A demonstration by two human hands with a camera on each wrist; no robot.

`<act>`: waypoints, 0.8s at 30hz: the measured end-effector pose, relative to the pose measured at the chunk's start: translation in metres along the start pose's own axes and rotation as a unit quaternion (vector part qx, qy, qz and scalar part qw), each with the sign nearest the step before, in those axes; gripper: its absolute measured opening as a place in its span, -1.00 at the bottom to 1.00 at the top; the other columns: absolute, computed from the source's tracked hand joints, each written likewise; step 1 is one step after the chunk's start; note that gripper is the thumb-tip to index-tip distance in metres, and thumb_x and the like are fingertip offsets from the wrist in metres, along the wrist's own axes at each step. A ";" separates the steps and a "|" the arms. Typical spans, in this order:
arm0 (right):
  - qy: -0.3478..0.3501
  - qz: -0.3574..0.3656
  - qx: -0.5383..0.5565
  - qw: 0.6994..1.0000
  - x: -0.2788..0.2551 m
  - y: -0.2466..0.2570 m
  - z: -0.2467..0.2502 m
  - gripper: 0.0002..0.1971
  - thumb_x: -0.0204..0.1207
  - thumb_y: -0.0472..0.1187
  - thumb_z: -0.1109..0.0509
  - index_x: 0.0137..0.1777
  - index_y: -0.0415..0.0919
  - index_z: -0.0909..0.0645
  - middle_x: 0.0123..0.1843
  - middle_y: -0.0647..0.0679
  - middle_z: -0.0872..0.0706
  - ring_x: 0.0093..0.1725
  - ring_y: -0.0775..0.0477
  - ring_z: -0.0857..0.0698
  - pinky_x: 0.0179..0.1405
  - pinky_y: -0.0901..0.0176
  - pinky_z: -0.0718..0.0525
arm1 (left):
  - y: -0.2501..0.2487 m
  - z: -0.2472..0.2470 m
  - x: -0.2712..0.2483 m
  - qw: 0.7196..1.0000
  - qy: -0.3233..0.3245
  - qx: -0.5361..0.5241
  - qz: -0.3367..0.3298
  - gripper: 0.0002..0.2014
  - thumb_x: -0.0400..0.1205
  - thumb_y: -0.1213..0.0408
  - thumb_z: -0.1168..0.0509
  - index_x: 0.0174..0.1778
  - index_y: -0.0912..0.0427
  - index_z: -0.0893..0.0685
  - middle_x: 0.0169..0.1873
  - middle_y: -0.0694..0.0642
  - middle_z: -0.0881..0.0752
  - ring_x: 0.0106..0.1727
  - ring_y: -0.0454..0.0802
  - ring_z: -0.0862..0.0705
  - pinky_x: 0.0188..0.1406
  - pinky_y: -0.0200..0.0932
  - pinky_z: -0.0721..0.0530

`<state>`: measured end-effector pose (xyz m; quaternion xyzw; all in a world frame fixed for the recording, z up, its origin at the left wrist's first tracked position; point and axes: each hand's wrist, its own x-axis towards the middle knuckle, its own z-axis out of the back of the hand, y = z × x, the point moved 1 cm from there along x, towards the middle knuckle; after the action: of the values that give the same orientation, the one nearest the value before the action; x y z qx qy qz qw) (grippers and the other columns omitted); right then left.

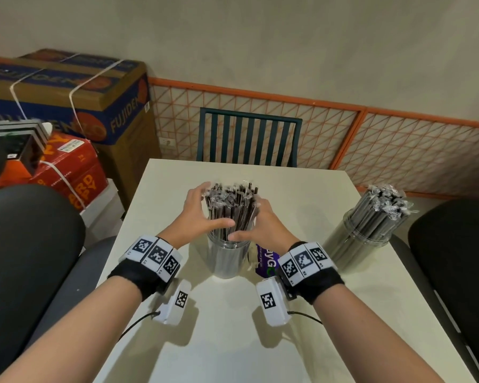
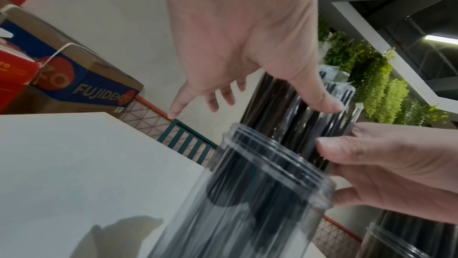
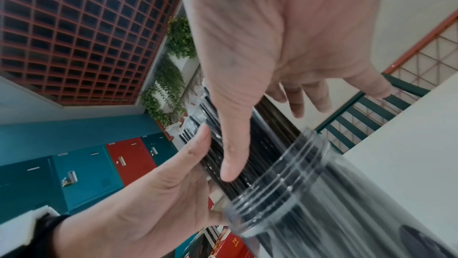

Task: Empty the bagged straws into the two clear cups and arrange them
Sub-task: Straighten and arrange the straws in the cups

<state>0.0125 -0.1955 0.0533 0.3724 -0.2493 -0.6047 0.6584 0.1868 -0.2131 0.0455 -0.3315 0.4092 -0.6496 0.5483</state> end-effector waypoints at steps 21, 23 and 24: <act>0.115 0.066 -0.086 0.987 -0.002 0.015 0.028 -0.22 0.31 -0.25 -0.60 0.51 -0.13 -0.32 0.45 -0.04 -0.55 0.36 0.08 -0.47 0.28 0.31 -0.35 | -0.020 0.005 -0.008 0.984 0.152 0.092 -0.024 -0.17 0.22 -0.03 -0.60 0.39 -0.01 -0.41 0.22 -0.08 -0.58 0.27 -0.11 -0.53 0.40 -0.04 -0.45; 0.084 0.049 -0.043 0.994 -0.008 0.009 0.019 -0.19 0.31 -0.22 -0.61 0.52 -0.10 -0.28 0.44 -0.03 -0.56 0.40 0.06 -0.50 0.38 0.24 -0.41 | -0.014 0.001 -0.011 0.989 0.131 0.060 -0.019 -0.15 0.19 -0.12 -0.58 0.39 -0.06 -0.42 0.25 -0.10 -0.59 0.31 -0.10 -0.54 0.43 0.03 -0.46; 0.068 0.042 -0.019 0.997 -0.013 0.007 0.014 -0.18 0.31 -0.21 -0.61 0.52 -0.09 -0.26 0.43 -0.01 -0.56 0.37 0.08 -0.51 0.40 0.22 -0.43 | -0.013 -0.001 -0.014 0.992 0.120 0.039 -0.016 -0.19 0.24 -0.08 -0.57 0.40 -0.05 -0.42 0.24 -0.11 -0.59 0.30 -0.12 -0.54 0.42 -0.02 -0.47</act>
<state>0.0039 -0.1857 0.0688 0.3893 -0.2083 -0.5546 0.7053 0.1822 -0.1983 0.0571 -0.2364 0.4409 -0.7088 0.4974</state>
